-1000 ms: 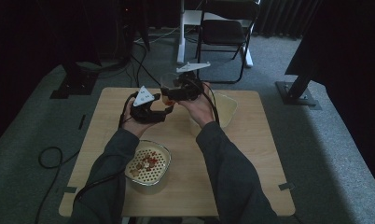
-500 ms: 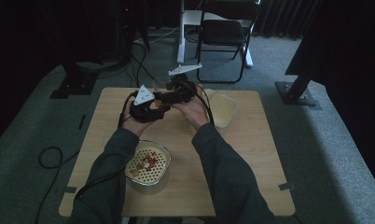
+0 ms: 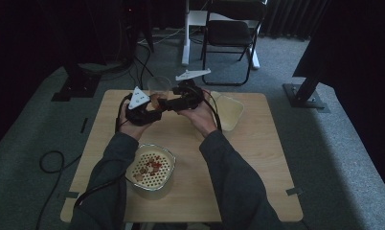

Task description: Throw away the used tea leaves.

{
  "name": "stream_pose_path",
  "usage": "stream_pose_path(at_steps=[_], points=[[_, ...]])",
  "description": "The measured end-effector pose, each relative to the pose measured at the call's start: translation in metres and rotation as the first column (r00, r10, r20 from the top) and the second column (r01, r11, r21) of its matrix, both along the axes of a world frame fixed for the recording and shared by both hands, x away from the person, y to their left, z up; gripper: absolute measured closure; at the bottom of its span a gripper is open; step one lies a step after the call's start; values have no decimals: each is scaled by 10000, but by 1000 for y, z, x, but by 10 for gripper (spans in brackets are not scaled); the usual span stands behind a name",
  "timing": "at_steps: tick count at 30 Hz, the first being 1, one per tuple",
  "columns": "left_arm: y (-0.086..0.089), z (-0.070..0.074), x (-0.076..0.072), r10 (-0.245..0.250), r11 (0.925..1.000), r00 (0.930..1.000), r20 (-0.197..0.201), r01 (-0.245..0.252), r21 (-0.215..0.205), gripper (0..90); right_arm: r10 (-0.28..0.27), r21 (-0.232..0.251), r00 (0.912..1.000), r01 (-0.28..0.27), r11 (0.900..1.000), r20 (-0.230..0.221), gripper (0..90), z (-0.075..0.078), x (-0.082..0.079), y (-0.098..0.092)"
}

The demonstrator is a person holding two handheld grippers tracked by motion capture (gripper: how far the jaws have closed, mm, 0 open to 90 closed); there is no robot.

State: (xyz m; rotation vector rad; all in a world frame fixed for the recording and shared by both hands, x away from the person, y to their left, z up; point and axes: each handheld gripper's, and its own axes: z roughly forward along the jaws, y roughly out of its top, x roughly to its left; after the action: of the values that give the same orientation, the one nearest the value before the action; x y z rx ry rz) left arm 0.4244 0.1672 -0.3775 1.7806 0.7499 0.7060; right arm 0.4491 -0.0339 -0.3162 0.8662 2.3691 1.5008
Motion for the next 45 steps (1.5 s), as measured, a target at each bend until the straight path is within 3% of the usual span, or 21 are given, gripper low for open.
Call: stream_pose_path(at_steps=[3, 4, 8, 10, 11, 12, 16, 19, 22, 23, 24, 25, 29, 32, 33, 34, 39, 41, 45], points=[[3, 0, -1, 39, 10000, 10000, 42, -39, 2, 420, 60, 117, 10000, -61, 9999, 59, 226, -3, -7, -5], [14, -1, -4, 194, 9998, 9998, 52, -193, -31, 420, 157, 84, 9998, -158, 9998, 151, 227, -10, -19, -11], [23, -4, -7, 376, 9993, 9993, -2, -376, 22, 419, 471, -119, 9980, -467, 9988, 416, 230, -34, -47, -23], [29, -6, -10, 485, 9988, 9988, -10, -485, 66, 419, 663, -166, 9973, -658, 9977, 314, 231, -51, -63, -29], [32, -7, -11, 528, 9986, 9986, -20, -527, 106, 419, 663, -166, 9973, -658, 9977, 314, 231, -51, -63, -29], [38, -8, -14, 609, 9981, 9981, 5, -609, 94, 419, 826, -271, 9962, -819, 9963, 278, 230, -69, -79, -34], [48, -9, -19, 897, 9959, 9960, 56, -897, 77, 419, 1092, -180, 9940, -1092, 9939, 8, 221, -103, -110, -43], [54, -9, -21, 1087, 9941, 9940, 85, -1087, -56, 419, 1021, -754, 9947, -1012, 9920, 81, 173, -128, -132, -44], [59, -11, -20, 1243, 9922, 9922, 27, -1243, -135, 419, 1128, -718, 9933, -1143, 9908, -247, 135, -148, -150, -46], [59, -11, -20, 1243, 9922, 9922, 27, -1243, -135, 419, 1128, -718, 9933, -1143, 9908, -247, 135, -148, -150, -46], [61, -12, -20, 1356, 9907, 9908, -36, -1356, -138, 419, 1206, -744, 9909, -1249, 9894, -603, 129, -159, -158, -44], [62, -14, -19, 1419, 9897, 9899, -75, -1420, -180, 419, 1117, -816, 9914, -1171, 9898, -680, 126, -165, -162, -41], [66, -18, -17, 1591, 9870, 9871, -186, -1595, -191, 419, 1457, -1209, 9842, -1574, 9801, -1002, 113, -183, -173, -24], [68, -19, -17, 1651, 9861, 9860, -224, -1655, -174, 419, 1472, -1227, 9849, -1579, 9798, -916, 108, -188, -181, -14], [70, -20, -17, 1711, 9850, 9849, -250, -1716, -170, 419, 1130, -1467, 9920, -1202, 9819, -562, 101, -190, -186, -5], [72, -20, -17, 1734, 9846, 9845, -268, -1739, -178, 419, 878, -1590, 9950, -944, 9828, -480, 96, -192, -187, -1], [77, -22, -18, 1809, 9833, 9831, -282, -1813, -138, 419, 433, -1544, 9985, -481, 9868, -338, 96, -194, -184, 7], [80, -22, -18, 1889, 9818, 9815, -297, -1895, -156, 419, -263, -1578, 9996, 253, 9871, -42, 100, -194, -174, 10], [83, -22, -18, 2005, 9794, 9793, -293, -2011, -172, 419, -987, -1507, 9950, 953, 9840, -148, 130, -194, -143, 9]])
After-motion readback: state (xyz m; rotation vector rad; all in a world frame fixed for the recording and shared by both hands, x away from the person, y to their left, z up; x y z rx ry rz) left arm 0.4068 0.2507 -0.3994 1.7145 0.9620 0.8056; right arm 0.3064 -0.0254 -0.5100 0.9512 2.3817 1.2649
